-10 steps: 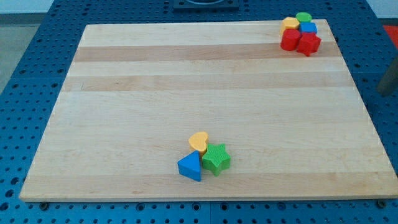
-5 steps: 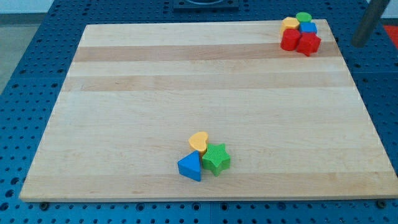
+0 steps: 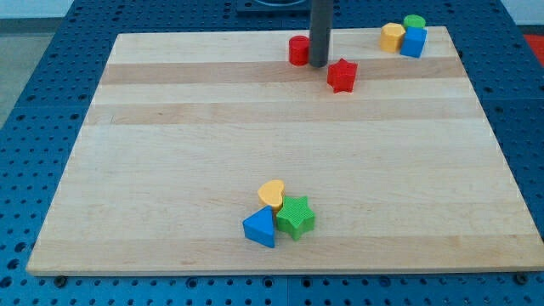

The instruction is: Push the red blocks towards the left side of the board

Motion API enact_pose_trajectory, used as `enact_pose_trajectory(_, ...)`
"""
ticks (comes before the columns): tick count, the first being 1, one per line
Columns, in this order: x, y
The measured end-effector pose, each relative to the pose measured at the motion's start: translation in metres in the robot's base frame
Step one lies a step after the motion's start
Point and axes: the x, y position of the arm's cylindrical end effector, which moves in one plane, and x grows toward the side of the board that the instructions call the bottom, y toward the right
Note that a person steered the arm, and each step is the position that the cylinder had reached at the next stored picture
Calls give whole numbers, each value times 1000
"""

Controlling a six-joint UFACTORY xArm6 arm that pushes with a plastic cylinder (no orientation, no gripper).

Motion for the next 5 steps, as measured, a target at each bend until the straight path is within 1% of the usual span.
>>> enact_pose_trajectory(1, -3, 44)
enact_pose_trajectory(2, -35, 49)
enact_pose_trajectory(3, -51, -11)
enact_pose_trajectory(4, -38, -74)
enact_pose_trajectory(5, -45, -96)
